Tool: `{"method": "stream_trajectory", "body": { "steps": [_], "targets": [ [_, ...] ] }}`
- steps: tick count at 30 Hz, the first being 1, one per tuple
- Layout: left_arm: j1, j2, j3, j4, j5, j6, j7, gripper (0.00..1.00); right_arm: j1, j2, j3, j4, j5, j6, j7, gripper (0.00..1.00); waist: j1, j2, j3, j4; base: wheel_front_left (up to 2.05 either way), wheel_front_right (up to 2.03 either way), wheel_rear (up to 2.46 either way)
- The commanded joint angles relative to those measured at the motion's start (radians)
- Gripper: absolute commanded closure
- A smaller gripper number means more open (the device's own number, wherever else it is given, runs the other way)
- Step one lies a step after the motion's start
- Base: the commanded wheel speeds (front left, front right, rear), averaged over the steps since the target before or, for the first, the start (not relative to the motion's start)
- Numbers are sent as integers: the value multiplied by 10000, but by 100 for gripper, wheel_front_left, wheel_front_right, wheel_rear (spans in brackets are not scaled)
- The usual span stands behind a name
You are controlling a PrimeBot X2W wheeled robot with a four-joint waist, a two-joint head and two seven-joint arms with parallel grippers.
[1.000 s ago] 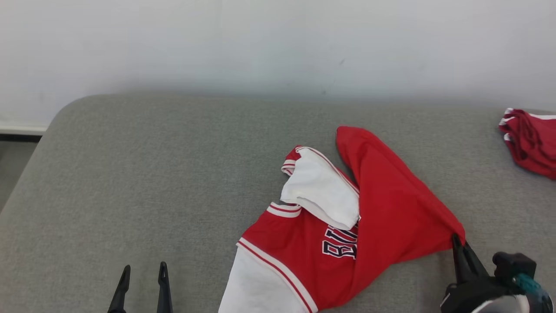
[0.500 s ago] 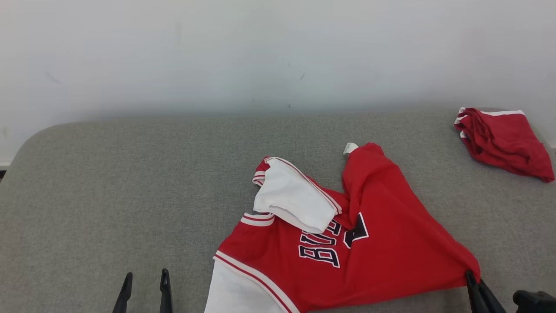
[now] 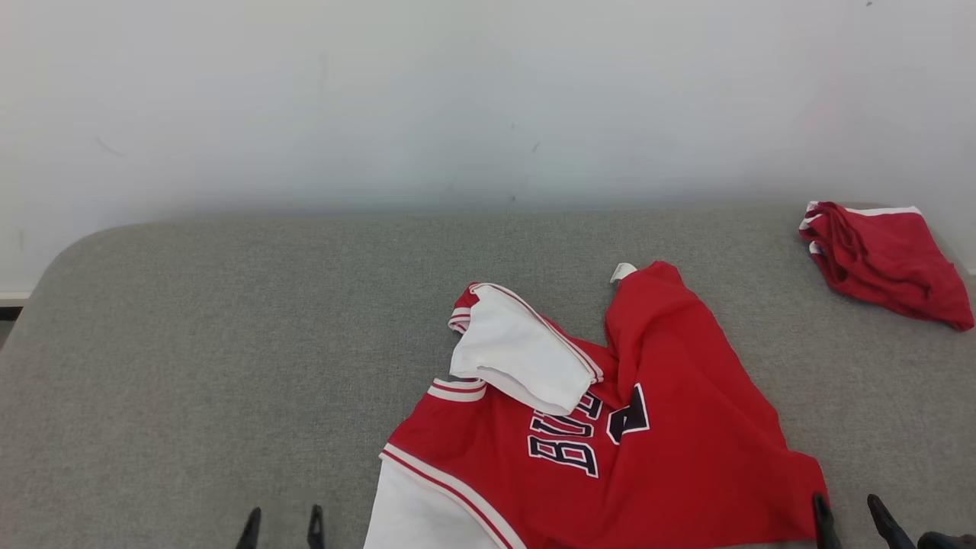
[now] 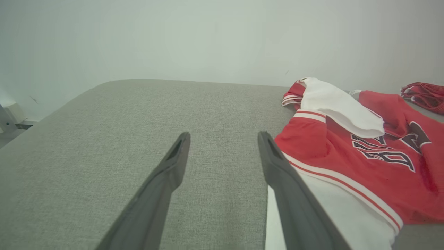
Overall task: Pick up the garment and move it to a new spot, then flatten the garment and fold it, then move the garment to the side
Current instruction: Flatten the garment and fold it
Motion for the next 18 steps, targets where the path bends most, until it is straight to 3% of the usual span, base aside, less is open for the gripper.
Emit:
{"method": "stream_trajectory", "body": {
  "steps": [1, 7, 18],
  "targets": [
    [203, -10, -220, 174, 232, -177, -29, 0, 129, 1, -53, 104, -119, -27, -54, 0, 1, 0, -9, -12, 0, 0, 0],
    [155, 0, -701, 1026, 256, -482, -29, 0, -48, -108, -24, 730, -205, -27, -225, 0, 1, 0, 43, -97, 0, 0, 0],
    [-347, -3, -1069, 2753, 114, -580, -29, 0, -662, -124, 309, 2317, -272, -27, -744, 0, 1, 0, 215, -233, 0, 0, 0]
  ]
}}
